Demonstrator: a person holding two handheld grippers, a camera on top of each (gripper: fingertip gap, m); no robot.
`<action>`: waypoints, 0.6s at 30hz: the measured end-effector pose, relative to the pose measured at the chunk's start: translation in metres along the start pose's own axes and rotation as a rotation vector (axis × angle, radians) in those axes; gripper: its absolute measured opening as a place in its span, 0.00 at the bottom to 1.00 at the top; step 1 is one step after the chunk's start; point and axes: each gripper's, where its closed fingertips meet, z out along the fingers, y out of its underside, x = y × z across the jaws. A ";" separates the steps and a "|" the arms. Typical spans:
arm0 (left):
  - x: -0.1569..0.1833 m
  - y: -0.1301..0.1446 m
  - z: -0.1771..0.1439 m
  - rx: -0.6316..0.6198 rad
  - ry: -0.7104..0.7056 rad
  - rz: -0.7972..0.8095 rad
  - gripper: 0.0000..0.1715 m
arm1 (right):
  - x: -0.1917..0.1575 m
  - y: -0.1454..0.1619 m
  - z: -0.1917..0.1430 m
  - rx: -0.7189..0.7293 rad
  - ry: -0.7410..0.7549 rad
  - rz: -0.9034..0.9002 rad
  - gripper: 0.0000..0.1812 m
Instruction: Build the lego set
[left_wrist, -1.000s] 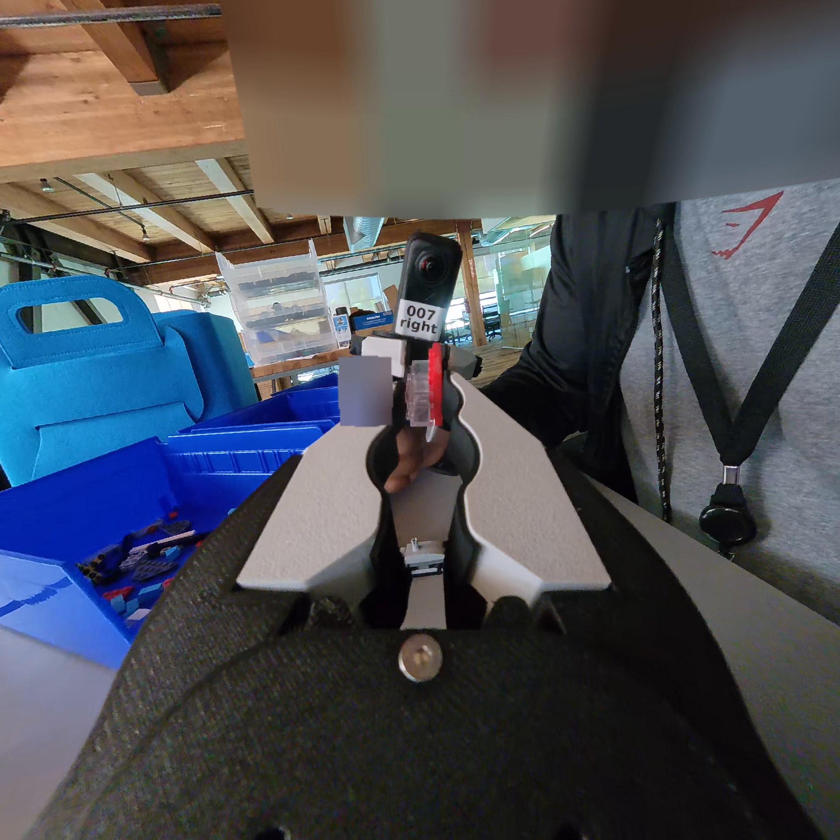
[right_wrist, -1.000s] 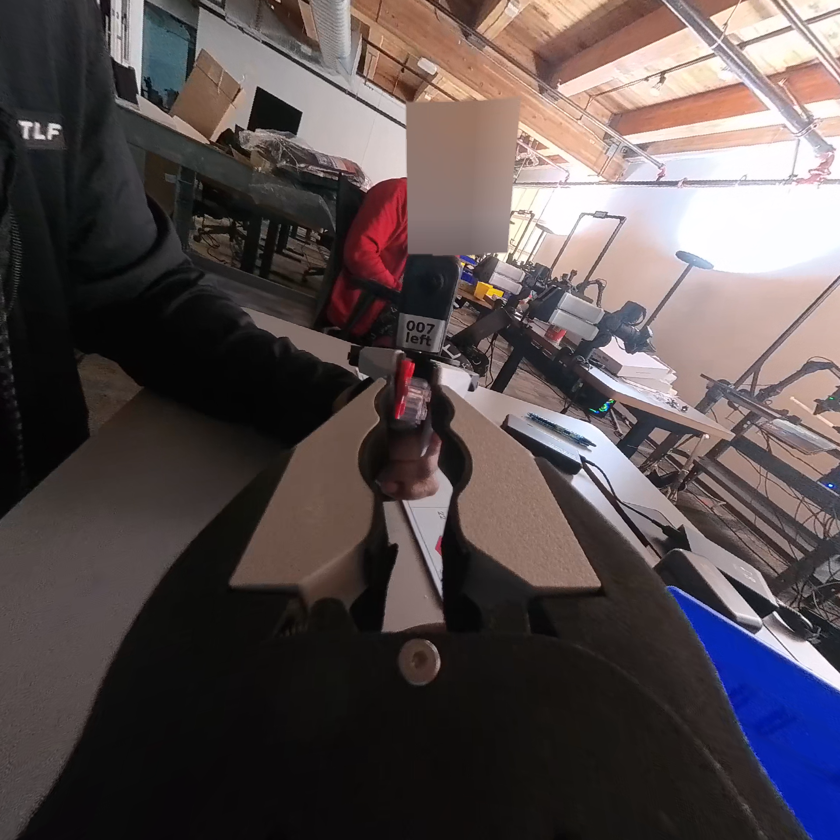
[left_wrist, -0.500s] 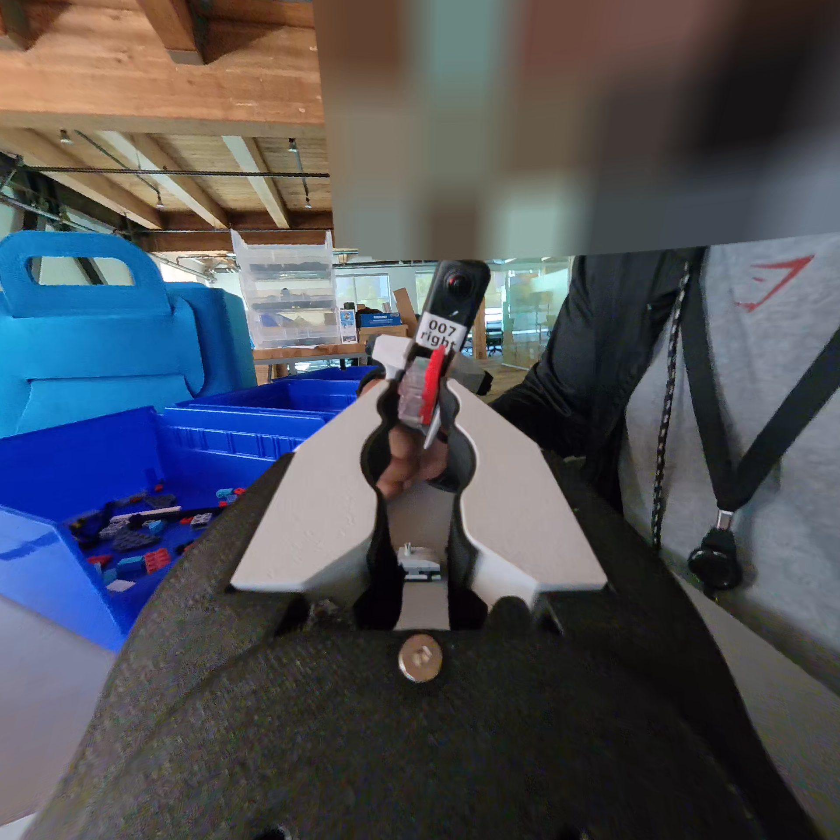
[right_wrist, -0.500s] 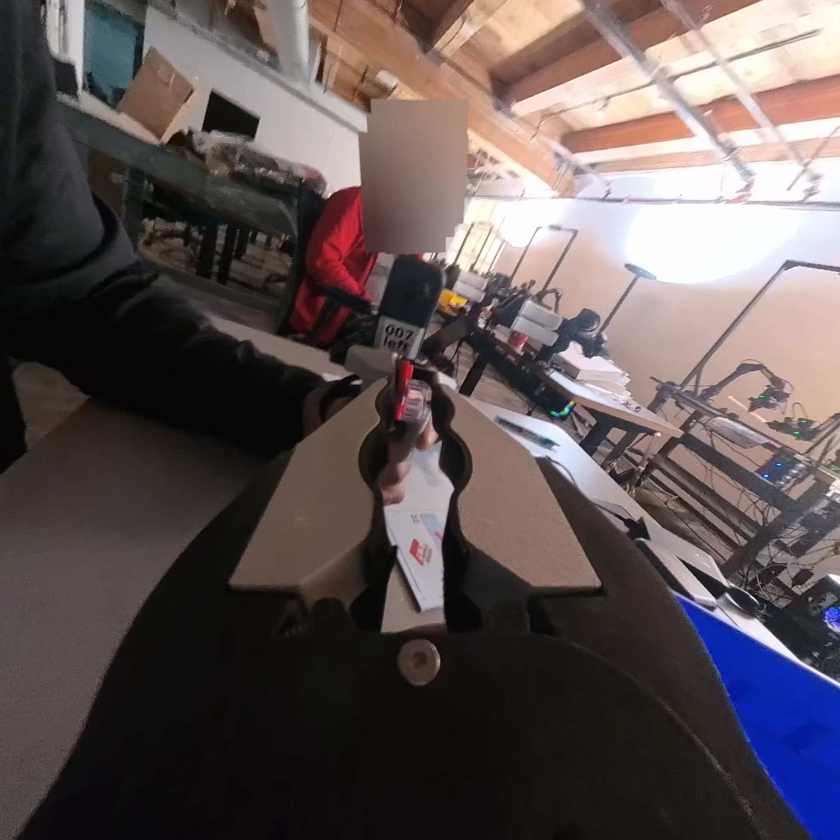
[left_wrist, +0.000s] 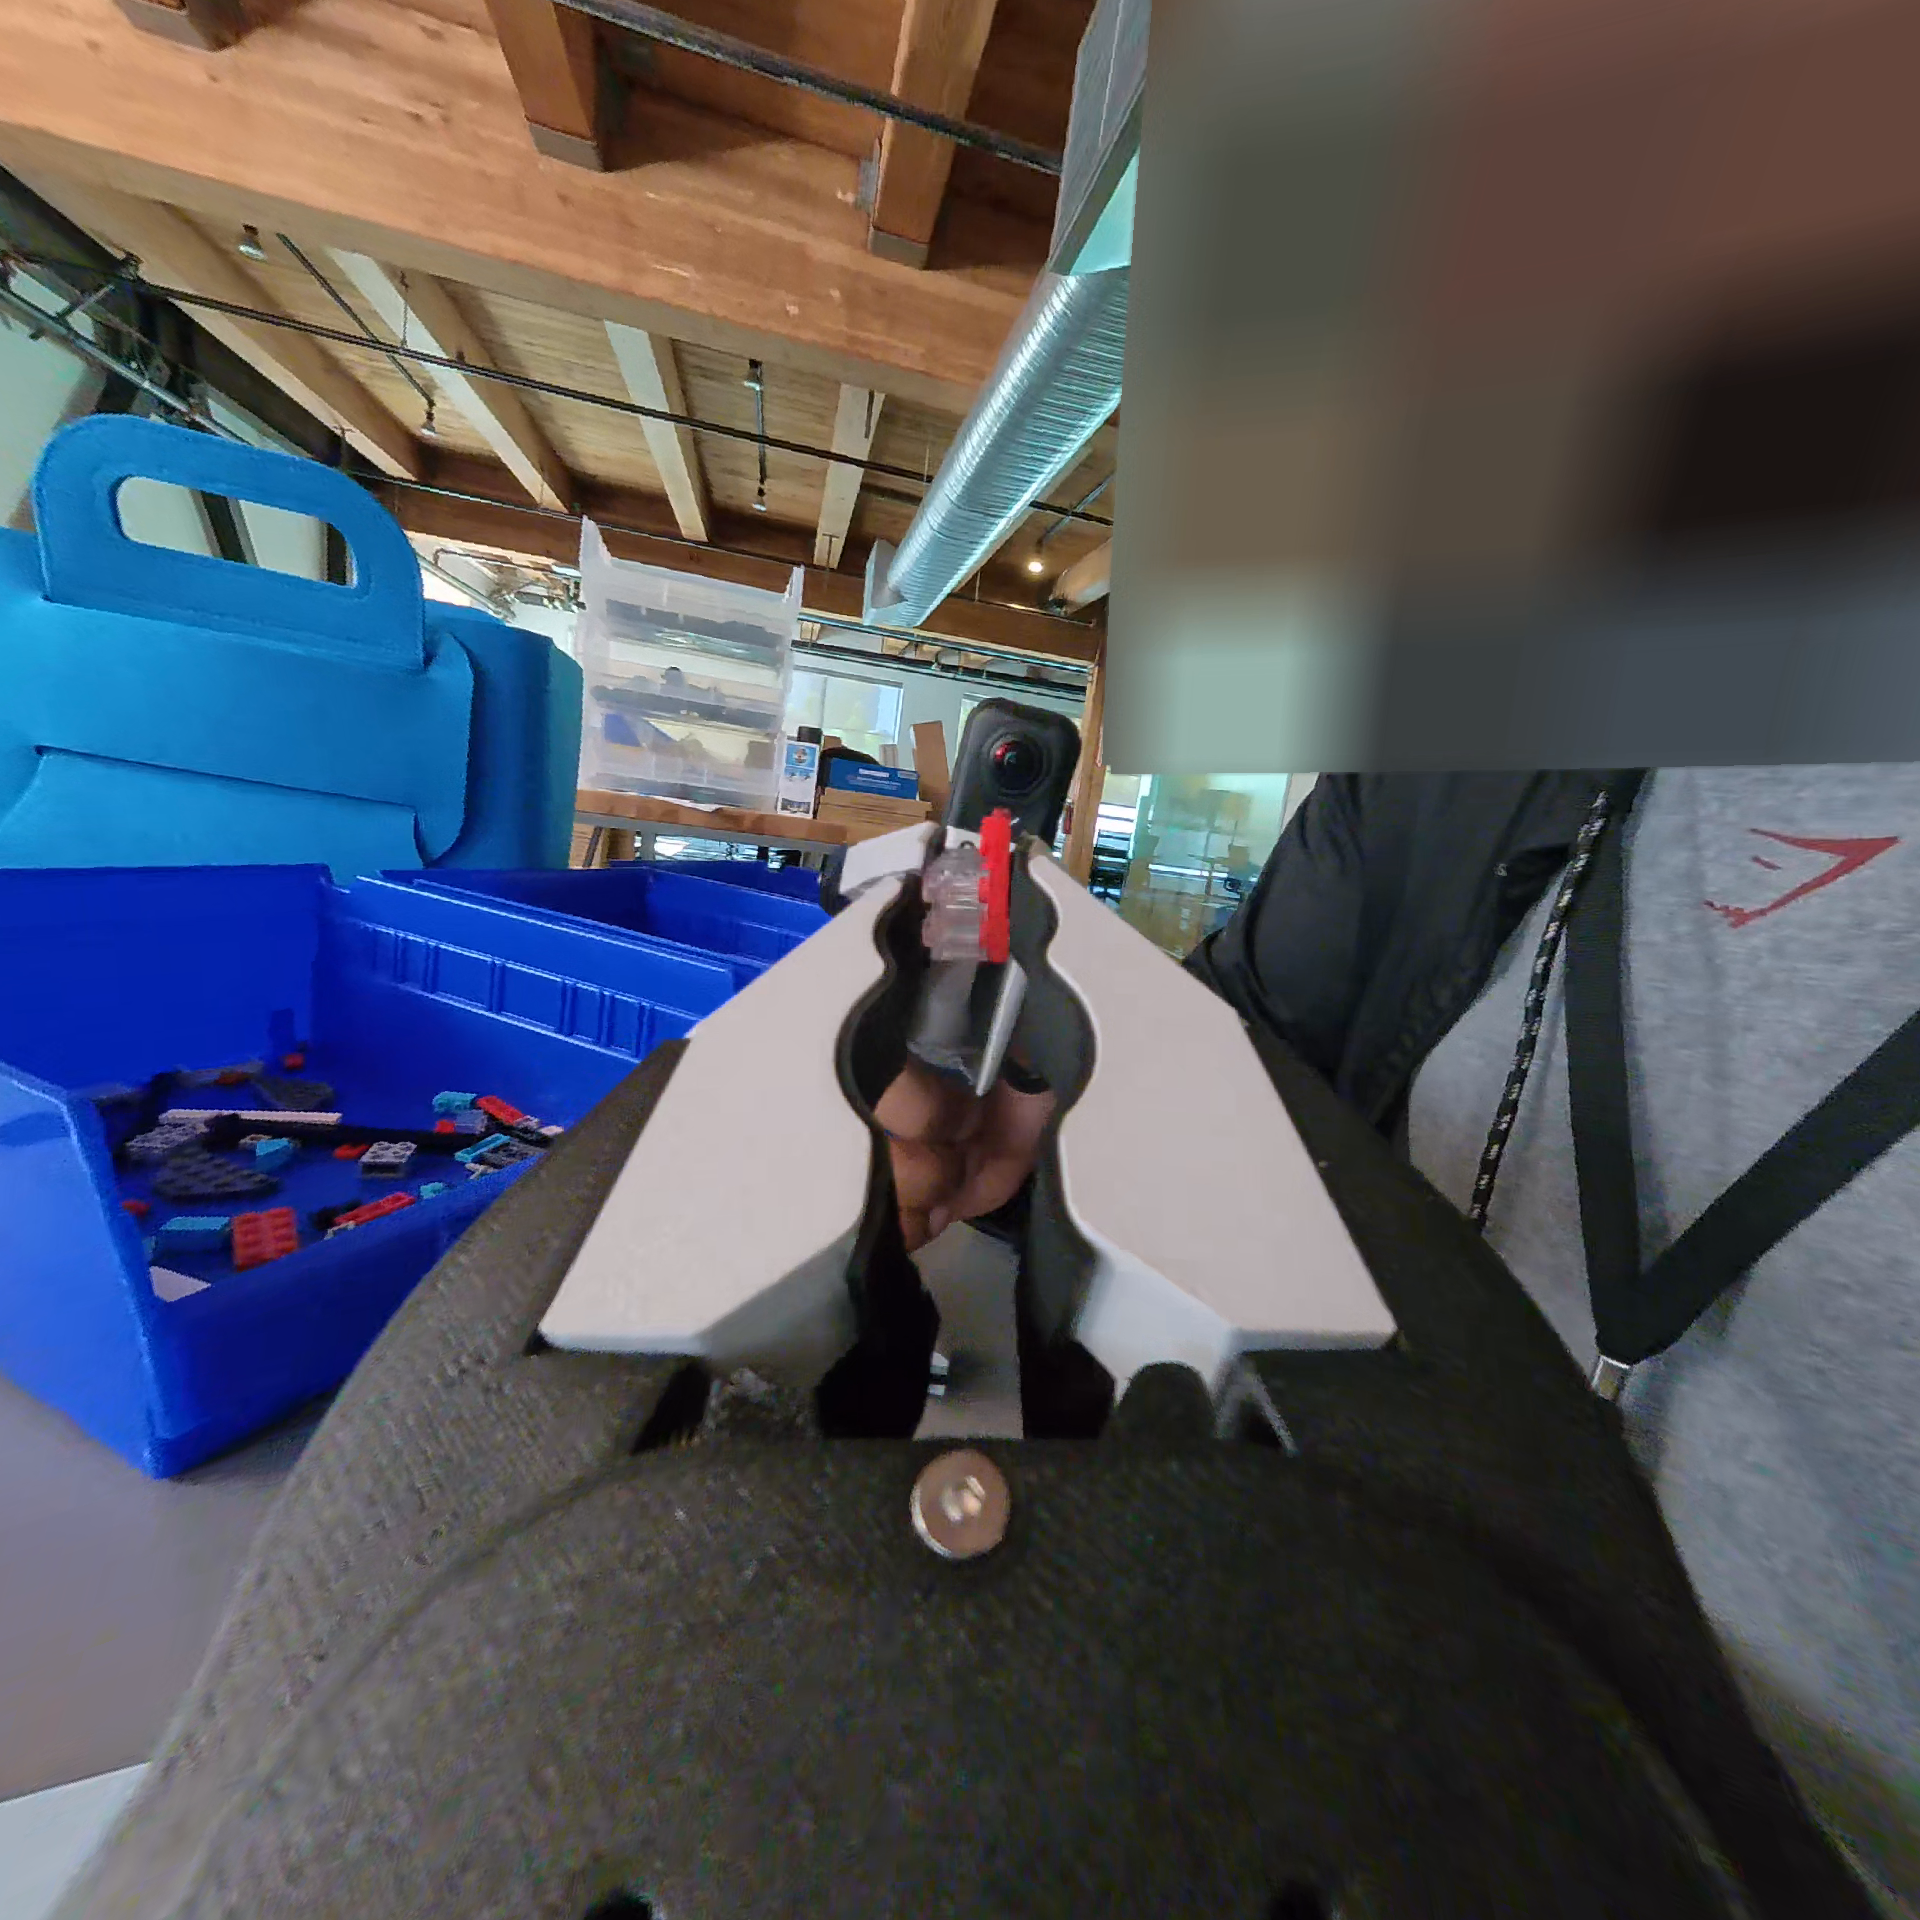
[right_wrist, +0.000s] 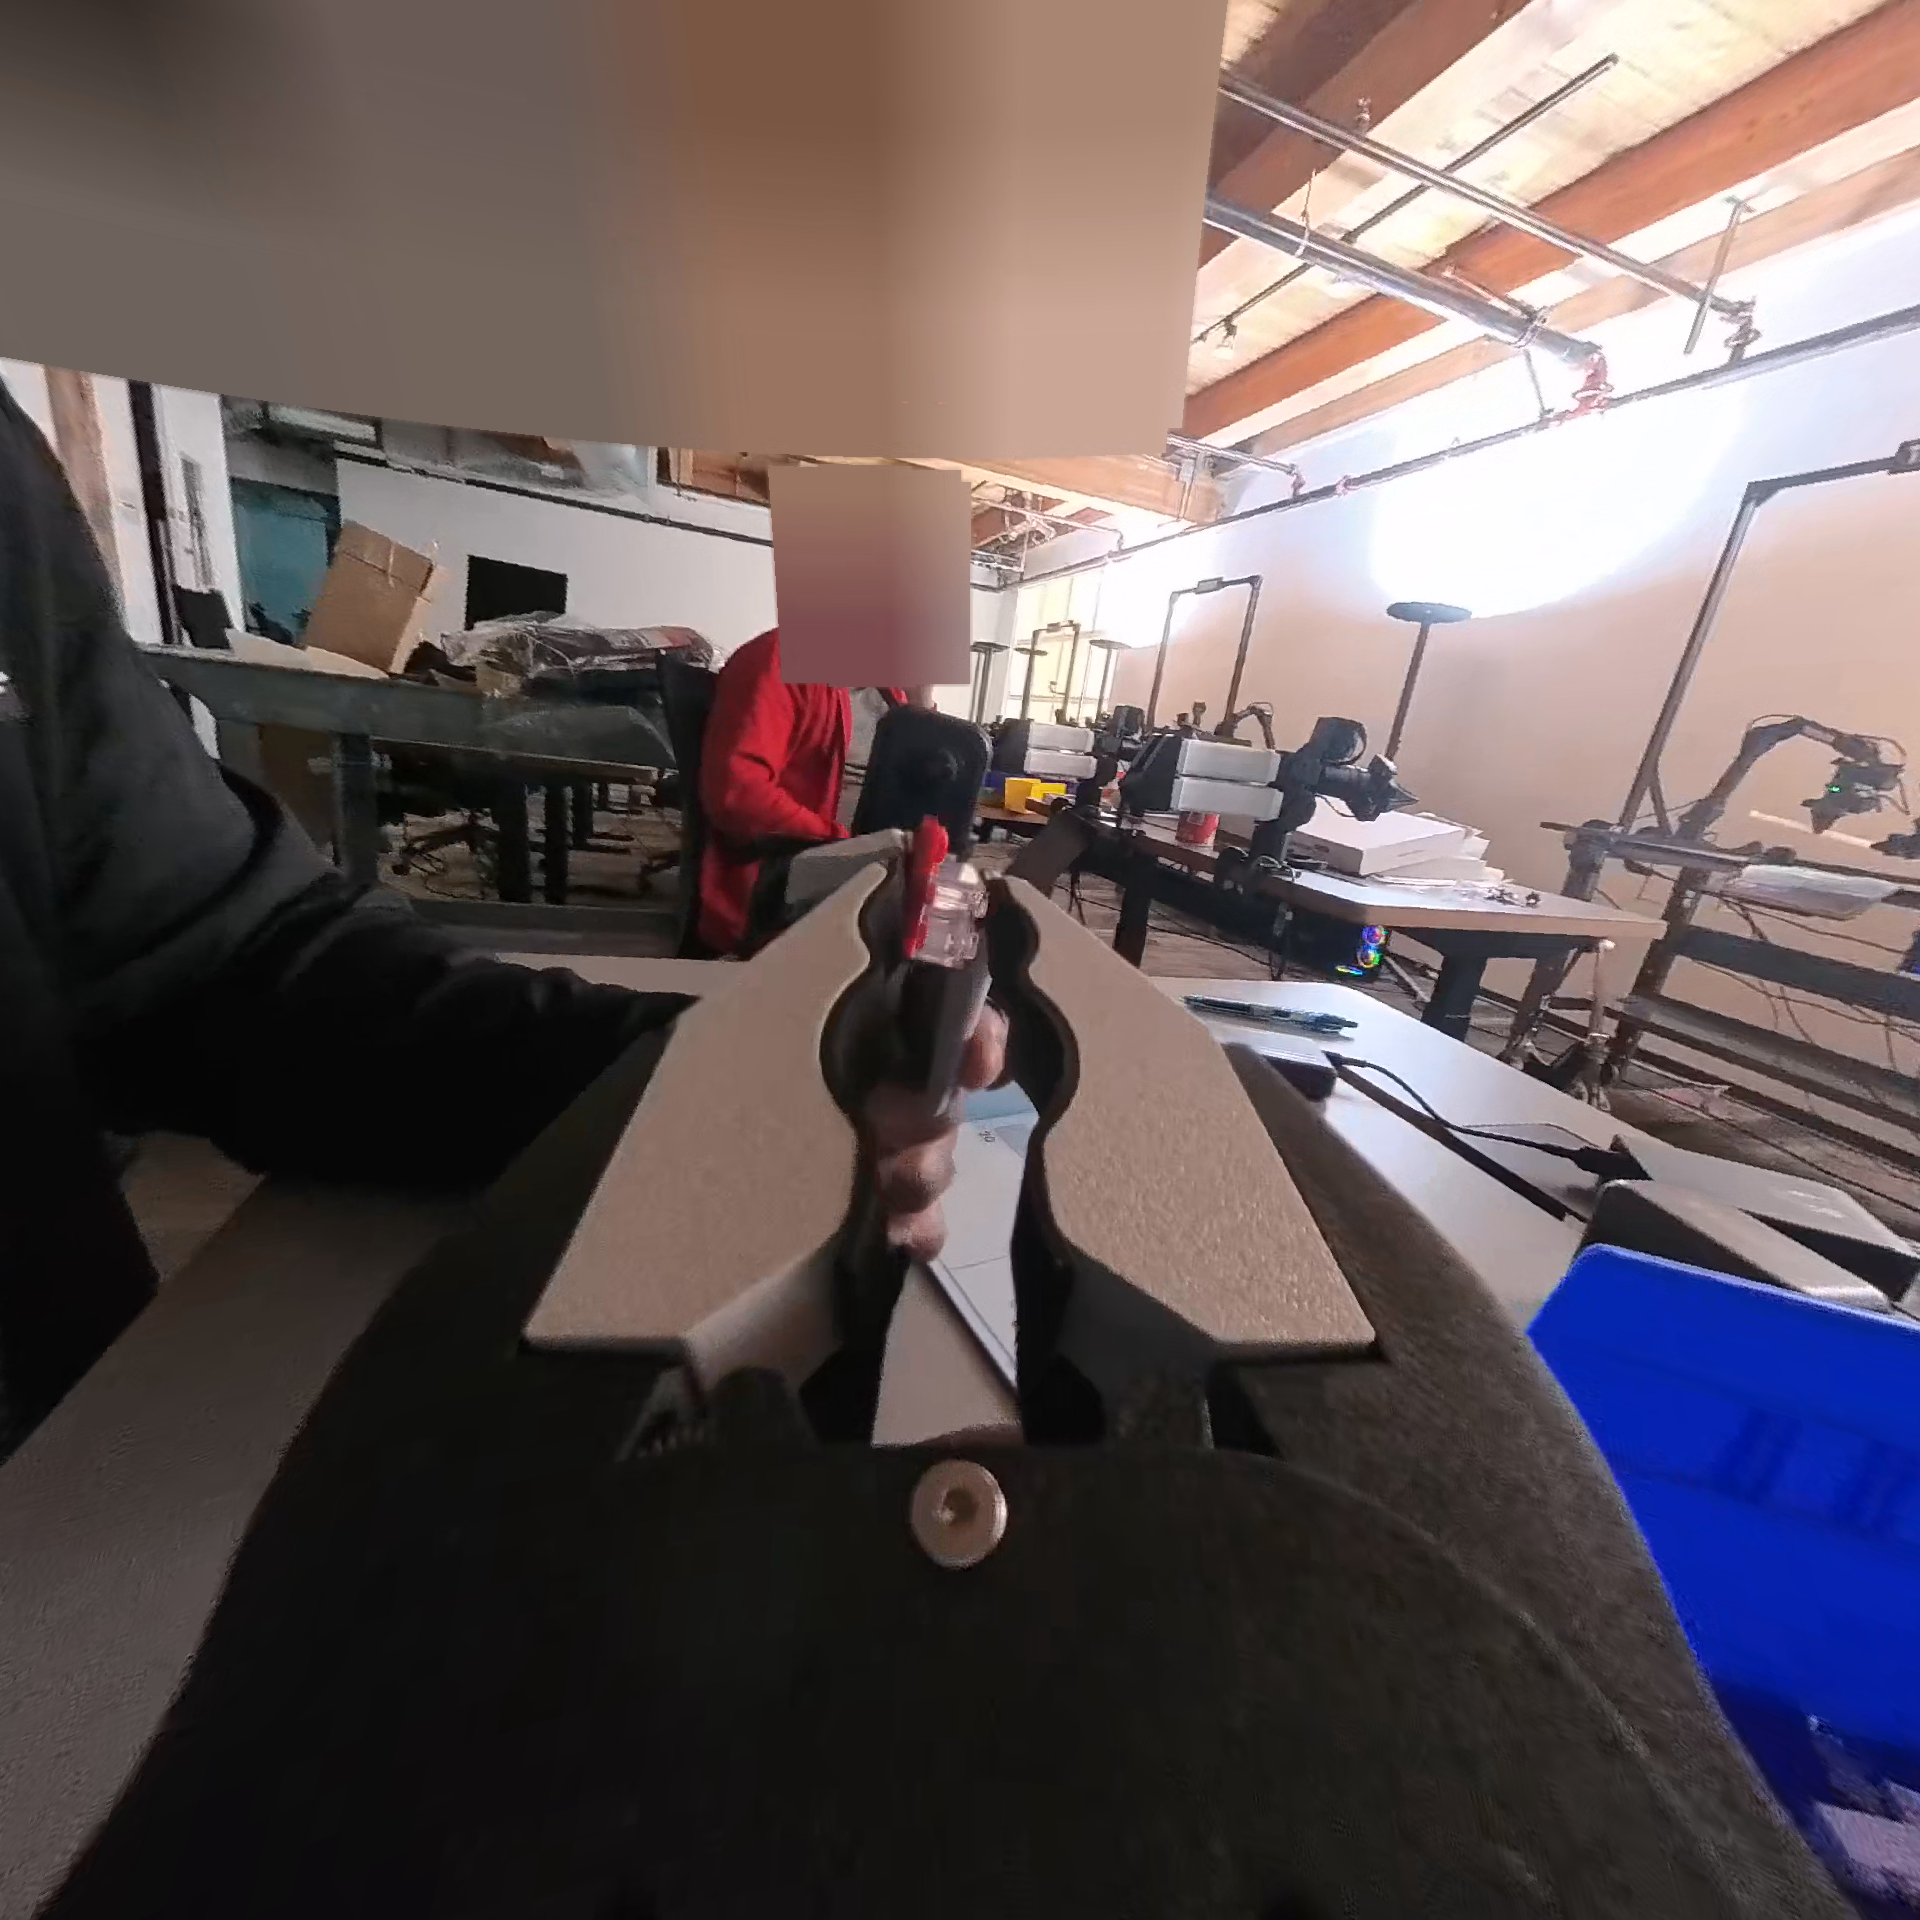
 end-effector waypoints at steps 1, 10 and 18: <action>0.001 0.000 -0.001 0.002 0.005 0.008 0.10 | -0.001 0.000 0.001 0.002 -0.004 -0.001 0.10; 0.001 -0.002 0.000 0.013 -0.016 0.057 0.10 | -0.001 -0.002 0.001 0.018 -0.008 0.017 0.10; -0.020 -0.004 -0.003 0.052 -0.055 -0.230 0.25 | 0.034 -0.005 -0.005 0.097 0.139 0.252 0.10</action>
